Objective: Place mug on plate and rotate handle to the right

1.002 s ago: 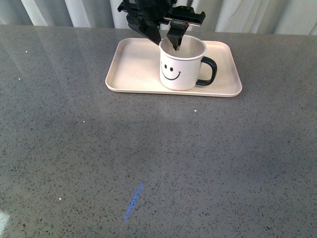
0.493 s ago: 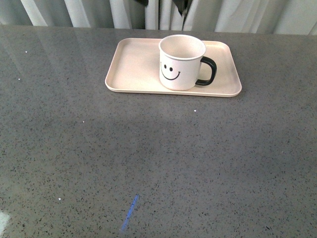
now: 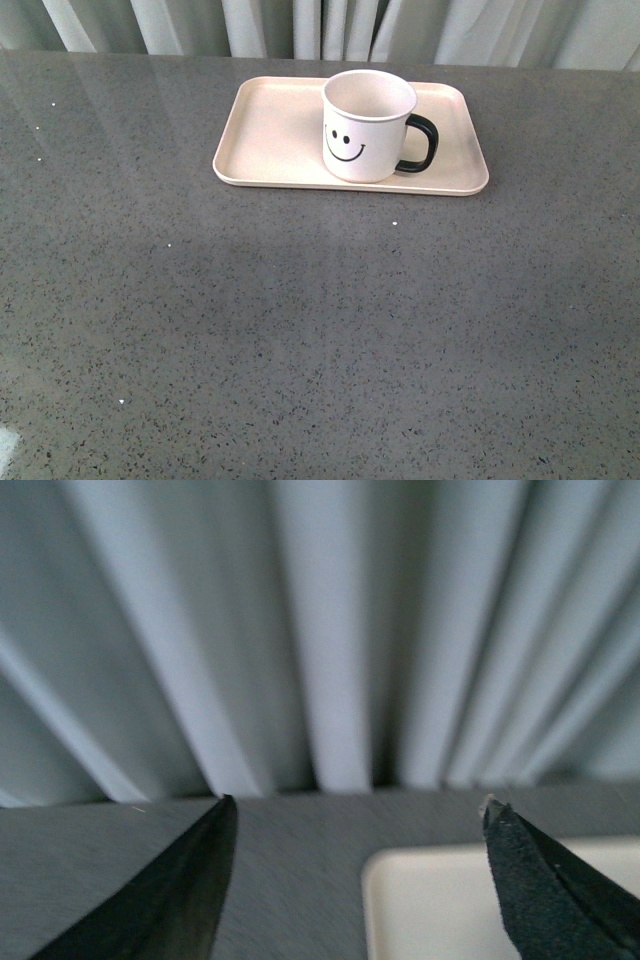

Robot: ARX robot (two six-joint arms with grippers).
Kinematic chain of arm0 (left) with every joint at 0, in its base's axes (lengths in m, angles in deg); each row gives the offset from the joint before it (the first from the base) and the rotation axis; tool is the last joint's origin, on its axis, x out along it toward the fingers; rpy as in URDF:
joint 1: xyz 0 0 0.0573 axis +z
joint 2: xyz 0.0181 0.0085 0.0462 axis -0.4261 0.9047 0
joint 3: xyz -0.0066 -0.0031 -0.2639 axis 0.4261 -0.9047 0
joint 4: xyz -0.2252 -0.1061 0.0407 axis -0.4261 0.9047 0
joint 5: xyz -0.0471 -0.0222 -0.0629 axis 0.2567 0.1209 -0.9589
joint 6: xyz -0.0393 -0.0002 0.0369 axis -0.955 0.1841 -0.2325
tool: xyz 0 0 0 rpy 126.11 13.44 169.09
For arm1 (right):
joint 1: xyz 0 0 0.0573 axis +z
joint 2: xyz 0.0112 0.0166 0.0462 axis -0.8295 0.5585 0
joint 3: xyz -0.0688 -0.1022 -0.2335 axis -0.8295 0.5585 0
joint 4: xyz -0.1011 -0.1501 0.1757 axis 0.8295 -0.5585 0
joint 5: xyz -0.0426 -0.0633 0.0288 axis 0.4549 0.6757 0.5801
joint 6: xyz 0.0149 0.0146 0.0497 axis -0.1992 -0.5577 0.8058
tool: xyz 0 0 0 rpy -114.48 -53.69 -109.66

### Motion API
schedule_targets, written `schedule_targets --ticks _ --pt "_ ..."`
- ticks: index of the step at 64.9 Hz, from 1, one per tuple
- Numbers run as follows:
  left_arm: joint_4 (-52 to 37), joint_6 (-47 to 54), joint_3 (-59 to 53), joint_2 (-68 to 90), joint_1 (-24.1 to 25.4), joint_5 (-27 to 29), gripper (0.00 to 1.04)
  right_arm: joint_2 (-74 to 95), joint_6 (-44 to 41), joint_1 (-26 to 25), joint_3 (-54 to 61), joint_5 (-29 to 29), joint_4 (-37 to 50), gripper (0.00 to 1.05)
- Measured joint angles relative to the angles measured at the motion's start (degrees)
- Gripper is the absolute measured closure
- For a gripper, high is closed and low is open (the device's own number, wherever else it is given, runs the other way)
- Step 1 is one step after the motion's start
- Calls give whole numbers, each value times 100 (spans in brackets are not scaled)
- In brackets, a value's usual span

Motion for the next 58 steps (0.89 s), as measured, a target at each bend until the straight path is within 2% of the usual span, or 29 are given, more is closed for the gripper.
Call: schedule_targets --ticks 3,8,14,25,39,52,55,58 --pt "-1045 -35 -857 -424 111 173 43 0 0 0 0 4 0 9" --pt "-2133 -57 -2015 -973 304 138 57 0 0 0 0 2 0 9" --pt "-2680 -72 -3136 -1429 483 -50 75 0 0 0 0 0 0 9" --pt "-3075 -92 -4444 -2105 723 -310 104 0 0 0 0 2 0 9" --pt "-3276 -92 -5838 -3281 1060 -627 103 0 0 0 0 2 0 9" --pt "-3176 -92 -6435 -4024 1207 -787 103 0 0 0 0 2 0 9" --pt "-3084 -92 -6585 -4251 1412 -1115 103 0 0 0 0 2 0 9" --pt "-2994 -92 -6697 -4439 1532 -1154 103 0 0 0 0 2 0 9"
